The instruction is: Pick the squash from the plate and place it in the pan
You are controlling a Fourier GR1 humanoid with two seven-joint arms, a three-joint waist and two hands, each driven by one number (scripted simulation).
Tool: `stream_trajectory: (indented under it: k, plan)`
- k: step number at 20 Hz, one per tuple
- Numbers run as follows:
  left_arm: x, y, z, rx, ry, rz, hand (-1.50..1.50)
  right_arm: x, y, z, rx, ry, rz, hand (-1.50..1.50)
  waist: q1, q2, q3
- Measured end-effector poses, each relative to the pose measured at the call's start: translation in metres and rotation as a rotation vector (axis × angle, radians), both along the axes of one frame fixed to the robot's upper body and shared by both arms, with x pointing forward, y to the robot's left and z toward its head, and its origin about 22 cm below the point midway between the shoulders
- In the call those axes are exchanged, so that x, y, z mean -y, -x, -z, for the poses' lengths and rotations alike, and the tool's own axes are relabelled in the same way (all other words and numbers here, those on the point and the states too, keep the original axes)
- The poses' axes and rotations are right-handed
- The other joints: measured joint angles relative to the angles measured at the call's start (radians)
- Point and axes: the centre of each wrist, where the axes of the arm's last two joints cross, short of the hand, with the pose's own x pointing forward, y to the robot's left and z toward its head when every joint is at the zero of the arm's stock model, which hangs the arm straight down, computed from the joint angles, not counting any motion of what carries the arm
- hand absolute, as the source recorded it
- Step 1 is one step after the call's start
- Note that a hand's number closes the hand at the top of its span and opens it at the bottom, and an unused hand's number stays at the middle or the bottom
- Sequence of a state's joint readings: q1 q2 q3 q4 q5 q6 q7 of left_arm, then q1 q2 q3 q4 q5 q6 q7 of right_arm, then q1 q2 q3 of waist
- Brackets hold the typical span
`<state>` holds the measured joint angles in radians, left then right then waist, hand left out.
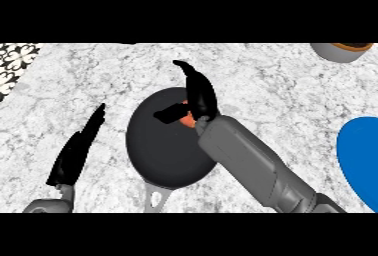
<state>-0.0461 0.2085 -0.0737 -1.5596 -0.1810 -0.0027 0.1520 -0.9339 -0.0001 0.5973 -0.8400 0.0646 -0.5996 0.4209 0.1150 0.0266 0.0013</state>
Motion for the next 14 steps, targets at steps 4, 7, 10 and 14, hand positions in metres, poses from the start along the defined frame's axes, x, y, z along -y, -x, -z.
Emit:
stream_trajectory:
  k: [4, 7, 10, 14]
  plan:
    - [-0.008, 0.006, 0.002, -0.004, 0.000, -0.015, 0.00, 0.003, -0.005, -0.003, 0.082, -0.119, 0.118, -1.50, -0.012, -0.005, 0.000]
    - [-0.012, 0.006, 0.003, -0.010, 0.000, -0.038, 0.00, 0.008, -0.011, -0.003, 0.111, -0.187, 0.211, -1.50, -0.035, -0.009, 0.000]
    - [-0.019, 0.014, 0.004, -0.017, -0.003, -0.061, 0.00, 0.020, -0.018, 0.002, 0.129, -0.235, 0.289, -1.50, -0.057, -0.014, 0.000]
    - [-0.022, 0.022, 0.002, -0.023, 0.000, -0.084, 0.00, 0.056, -0.020, 0.015, 0.174, -0.285, 0.340, -1.50, -0.088, -0.021, 0.000]
